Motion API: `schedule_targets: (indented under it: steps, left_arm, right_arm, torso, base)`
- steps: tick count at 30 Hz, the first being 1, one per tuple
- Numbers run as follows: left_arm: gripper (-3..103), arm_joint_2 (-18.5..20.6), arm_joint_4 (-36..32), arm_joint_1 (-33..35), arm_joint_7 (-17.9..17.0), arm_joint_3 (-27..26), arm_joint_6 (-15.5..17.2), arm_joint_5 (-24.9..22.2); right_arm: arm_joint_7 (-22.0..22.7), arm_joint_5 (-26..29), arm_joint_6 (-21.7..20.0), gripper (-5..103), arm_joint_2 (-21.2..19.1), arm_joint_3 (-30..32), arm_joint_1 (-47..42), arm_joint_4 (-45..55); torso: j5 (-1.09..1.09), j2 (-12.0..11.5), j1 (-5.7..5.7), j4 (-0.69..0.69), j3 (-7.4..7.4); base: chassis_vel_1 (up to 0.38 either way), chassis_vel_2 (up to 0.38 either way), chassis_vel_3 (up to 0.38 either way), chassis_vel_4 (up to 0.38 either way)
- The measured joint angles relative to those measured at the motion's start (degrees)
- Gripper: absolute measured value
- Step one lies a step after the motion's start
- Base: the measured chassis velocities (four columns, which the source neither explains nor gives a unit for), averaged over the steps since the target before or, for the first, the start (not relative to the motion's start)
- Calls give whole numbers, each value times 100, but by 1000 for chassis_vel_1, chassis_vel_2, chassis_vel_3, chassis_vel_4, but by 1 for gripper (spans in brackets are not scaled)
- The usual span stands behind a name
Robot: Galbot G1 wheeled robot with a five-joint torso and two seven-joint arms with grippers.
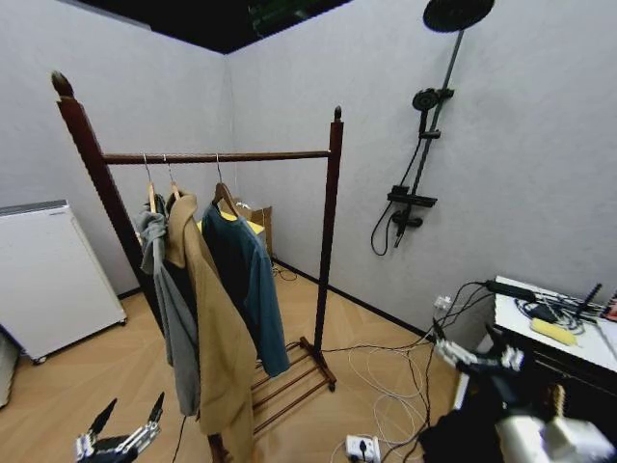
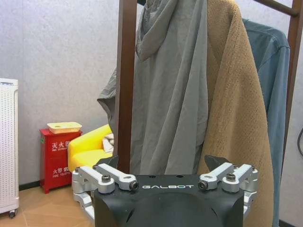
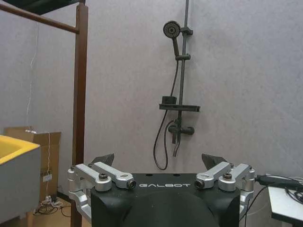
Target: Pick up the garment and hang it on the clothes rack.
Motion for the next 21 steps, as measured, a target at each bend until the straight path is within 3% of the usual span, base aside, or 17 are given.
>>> schedule_targets:
  steps: [4,21]
  left_arm:
    - [100,0,0,0,1,1,0,0]
    - [100,0,0,0,1,0,0,0]
  right_arm:
    - [-121,-293,264,100,230,-112,-81,-168]
    - [-131,-263,251,100,233,-154,-67,-223]
  torso:
    - [1,-1,2,0,1]
    - [3,-2,2,0,2]
  base:
    - [0,0,0,0]
    - [0,0,0,0]
